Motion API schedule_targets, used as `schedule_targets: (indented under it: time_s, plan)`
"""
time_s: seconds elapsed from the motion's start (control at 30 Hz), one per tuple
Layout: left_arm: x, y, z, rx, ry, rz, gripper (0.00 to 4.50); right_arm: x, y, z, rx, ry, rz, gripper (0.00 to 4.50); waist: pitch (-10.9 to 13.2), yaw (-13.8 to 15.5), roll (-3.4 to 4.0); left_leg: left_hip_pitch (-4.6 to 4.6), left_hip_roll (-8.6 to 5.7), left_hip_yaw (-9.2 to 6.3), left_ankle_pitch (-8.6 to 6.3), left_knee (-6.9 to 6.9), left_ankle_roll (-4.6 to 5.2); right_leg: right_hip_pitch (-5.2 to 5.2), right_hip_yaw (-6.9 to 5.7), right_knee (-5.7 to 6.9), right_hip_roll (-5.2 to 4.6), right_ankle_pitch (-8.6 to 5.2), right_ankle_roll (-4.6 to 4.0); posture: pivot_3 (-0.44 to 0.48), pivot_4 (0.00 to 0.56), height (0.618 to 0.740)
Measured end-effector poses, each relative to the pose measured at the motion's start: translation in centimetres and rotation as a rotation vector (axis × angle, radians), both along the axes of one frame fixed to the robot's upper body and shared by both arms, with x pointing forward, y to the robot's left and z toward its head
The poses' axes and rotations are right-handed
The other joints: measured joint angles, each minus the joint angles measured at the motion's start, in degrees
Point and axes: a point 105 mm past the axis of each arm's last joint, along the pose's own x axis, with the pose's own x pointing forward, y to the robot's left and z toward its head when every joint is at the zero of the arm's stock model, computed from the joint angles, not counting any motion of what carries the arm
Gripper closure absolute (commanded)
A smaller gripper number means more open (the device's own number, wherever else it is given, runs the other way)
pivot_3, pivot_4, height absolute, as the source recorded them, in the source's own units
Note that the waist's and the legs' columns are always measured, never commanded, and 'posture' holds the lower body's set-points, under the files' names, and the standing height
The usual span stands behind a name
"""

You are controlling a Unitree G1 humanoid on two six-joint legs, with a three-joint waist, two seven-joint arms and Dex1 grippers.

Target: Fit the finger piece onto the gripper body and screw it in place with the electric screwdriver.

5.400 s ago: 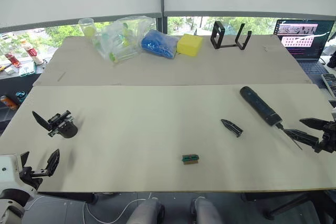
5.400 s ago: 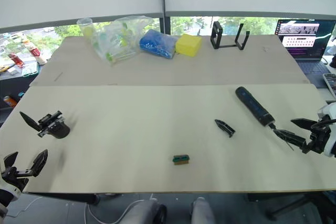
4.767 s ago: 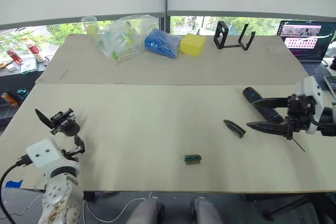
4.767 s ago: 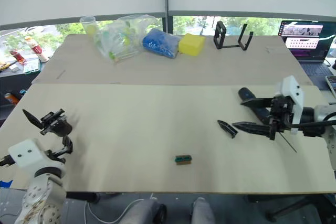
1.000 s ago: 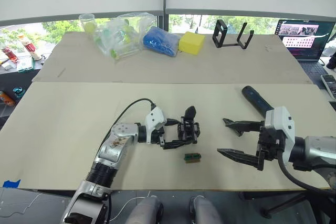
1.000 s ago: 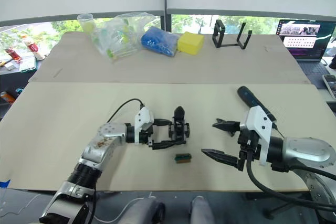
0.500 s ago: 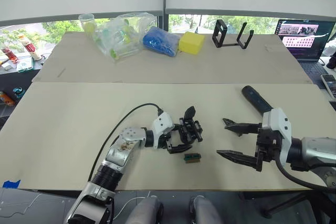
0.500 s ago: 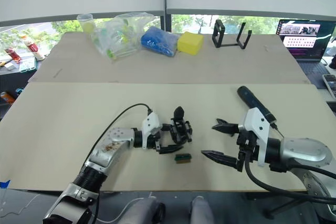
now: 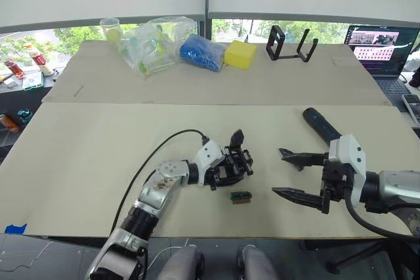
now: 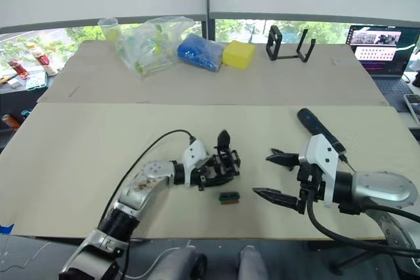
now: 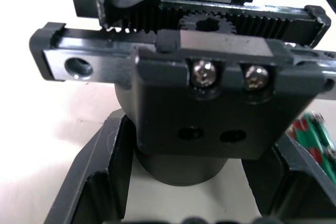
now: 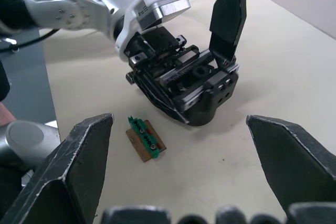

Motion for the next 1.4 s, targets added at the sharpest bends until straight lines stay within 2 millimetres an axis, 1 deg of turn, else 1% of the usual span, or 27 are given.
schedule_targets:
  time_s: [0.1, 0.17, 0.3, 0.37, 0.5, 0.63, 0.7, 0.77, 0.8, 0.87, 0.93, 1.0, 1.07, 1.13, 1.2, 1.27, 1.33, 1.37, 1.4]
  plan:
    - [0.1, 0.2, 0.2, 0.016, -0.042, -0.144, 2.12, 0.1, -0.1, 0.2, -0.002, -0.004, 0.016, 0.0, 0.0, -0.09, 0.0, -0.08, 0.0, 0.07, 0.0, -0.03, 0.0, -0.11, -0.09, -0.01, -0.04, 0.0, 0.0, 0.0, 0.15, 0.737]
    - [0.7, 0.2, 0.8, 0.024, -0.075, -0.215, 2.12, 0.0, 0.0, 0.2, -0.002, -0.003, 0.029, 0.0, 0.01, 0.07, -0.02, -0.19, -0.01, 0.07, 0.0, 0.02, 0.01, -0.19, -0.17, -0.02, -0.05, 0.01, 0.0, 0.0, 0.15, 0.737]
    - [1.8, -0.5, 2.1, 0.028, -0.141, -0.278, 2.12, -0.1, 0.1, 0.2, -0.005, -0.002, 0.036, 0.0, 0.01, 0.06, -0.02, -0.23, -0.05, 0.09, -0.03, 0.04, 0.06, -0.19, -0.18, -0.05, -0.12, 0.03, 0.03, 0.0, 0.15, 0.737]
    - [2.2, -0.6, 1.9, 0.032, -0.134, -0.272, 2.12, -0.3, 0.2, 0.1, -0.007, 0.0, 0.035, 0.0, 0.01, -0.05, -0.02, -0.23, -0.04, 0.13, -0.04, 0.04, 0.08, -0.21, -0.16, -0.04, -0.12, 0.03, 0.04, 0.0, 0.15, 0.737]
    - [2.0, -0.8, 0.7, 0.033, -0.092, -0.267, 2.12, -0.3, 0.2, -0.2, 0.0, 0.003, 0.014, 0.0, 0.01, -0.29, -0.02, -0.25, 0.0, 0.17, -0.04, 0.04, 0.09, -0.28, -0.11, 0.02, -0.09, 0.03, 0.04, 0.0, 0.15, 0.737]
    - [1.8, -0.6, 0.1, 0.016, -0.072, -0.245, 2.12, -0.2, 0.1, -0.4, 0.004, 0.002, -0.006, 0.0, 0.01, -0.27, -0.02, -0.24, 0.0, 0.21, -0.04, 0.07, 0.08, -0.27, -0.06, 0.05, -0.06, 0.03, 0.04, 0.0, 0.15, 0.737]
    - [1.9, -0.6, 0.0, 0.014, -0.057, -0.234, 1.04, -0.2, 0.1, -0.3, 0.004, -0.001, -0.013, 0.0, 0.01, -0.24, -0.02, -0.24, 0.0, 0.21, -0.04, 0.09, 0.08, -0.25, -0.07, 0.05, -0.05, 0.04, 0.05, 0.0, 0.15, 0.737]
    - [2.0, -0.3, 0.1, 0.016, -0.034, -0.216, 0.24, -0.1, 0.1, -0.3, 0.004, -0.005, -0.018, 0.0, 0.01, -0.26, -0.02, -0.23, 0.0, 0.21, -0.04, 0.09, 0.09, -0.25, -0.07, 0.06, 0.03, 0.04, 0.05, 0.0, 0.15, 0.737]
    - [2.2, 0.1, 0.1, 0.018, -0.023, -0.2, 0.01, 0.0, 0.1, -0.2, 0.004, -0.007, -0.02, 0.0, 0.01, -0.27, -0.02, -0.22, 0.0, 0.21, -0.04, 0.09, 0.09, -0.25, -0.06, 0.06, 0.03, 0.04, 0.05, 0.0, 0.15, 0.737]
    - [2.2, 0.8, 0.2, 0.02, -0.016, -0.175, 0.01, 0.1, 0.0, -0.2, -0.003, -0.013, -0.025, 0.0, 0.0, -0.37, -0.01, -0.21, 0.02, 0.22, -0.04, 0.08, 0.09, -0.26, -0.02, 0.07, 0.02, 0.04, 0.05, 0.0, 0.15, 0.737]
    - [2.0, 2.0, 0.3, 0.014, 0.0, -0.143, 0.01, 0.2, -0.1, -0.2, -0.018, -0.023, -0.031, 0.0, 0.0, -0.66, 0.0, -0.2, 0.04, 0.24, -0.04, 0.05, 0.08, -0.29, 0.03, 0.08, 0.01, 0.04, 0.05, 0.0, 0.15, 0.737]
    - [1.4, 4.1, 0.4, 0.02, 0.019, -0.101, 0.01, 0.6, -0.4, 0.2, -0.043, -0.036, -0.036, 0.0, -0.01, -1.24, 0.02, -0.17, 0.07, 0.25, -0.04, 0.02, 0.07, -0.3, 0.06, 0.09, 0.0, 0.04, 0.05, 0.0, 0.15, 0.737]
    - [0.2, 6.6, 1.0, 0.02, 0.04, -0.056, 0.01, 1.4, -0.8, 1.3, -0.086, -0.053, -0.042, 0.0, -0.03, -2.12, 0.06, -0.08, 0.09, 0.38, -0.04, -0.08, 0.08, -0.33, 0.2, 0.11, 0.0, 0.04, 0.05, 0.0, 0.15, 0.737]
    - [-1.1, 8.0, 2.3, 0.007, 0.047, -0.036, 0.01, 2.6, -1.3, 2.5, -0.14, -0.063, -0.054, 0.0, -0.03, -2.08, 0.08, -0.05, 0.11, 0.41, -0.04, -0.09, 0.08, -0.32, 0.2, 0.09, -0.01, 0.04, 0.05, 0.0, 0.15, 0.737]
    - [-2.4, 8.3, 4.0, -0.017, 0.04, -0.036, 0.01, 3.9, -1.5, 3.3, -0.193, -0.064, -0.069, 0.0, -0.03, -1.73, 0.1, -0.03, 0.12, 0.38, -0.04, -0.1, 0.08, -0.26, 0.2, 0.03, -0.06, 0.03, 0.04, 0.0, 0.15, 0.737]
    - [-3.7, 8.4, 6.1, -0.031, 0.023, -0.042, 0.01, 6.0, -1.6, 3.7, -0.254, -0.043, -0.101, 0.0, 0.0, -1.7, 0.14, -0.05, 0.1, 0.41, -0.05, -0.09, 0.08, -0.26, 0.21, -0.01, -0.11, 0.04, 0.03, 0.0, 0.15, 0.737]
    - [-4.7, 8.2, 8.5, -0.047, -0.014, -0.054, 0.01, 7.9, -2.1, 3.3, -0.33, 0.017, -0.157, 0.0, 0.01, -1.53, 0.17, -0.06, 0.1, 0.43, -0.06, -0.1, 0.09, -0.29, 0.2, -0.01, -0.12, 0.04, 0.03, 0.0, 0.15, 0.737]
    - [-5.1, 8.1, 9.4, -0.048, -0.032, -0.055, 0.01, 8.7, -2.4, 2.9, -0.365, 0.059, -0.185, 0.0, 0.01, -1.46, 0.17, -0.06, 0.09, 0.43, -0.07, -0.13, 0.1, -0.3, 0.2, -0.01, -0.11, 0.04, 0.03, 0.0, 0.15, 0.737]
    - [-5.3, 8.1, 10.0, -0.046, -0.041, -0.054, 0.01, 9.2, -2.6, 2.6, -0.385, 0.095, -0.204, 0.0, 0.01, -1.43, 0.17, -0.08, 0.08, 0.43, -0.07, -0.17, 0.1, -0.3, 0.2, -0.04, -0.11, 0.04, 0.03, 0.0, 0.15, 0.737]
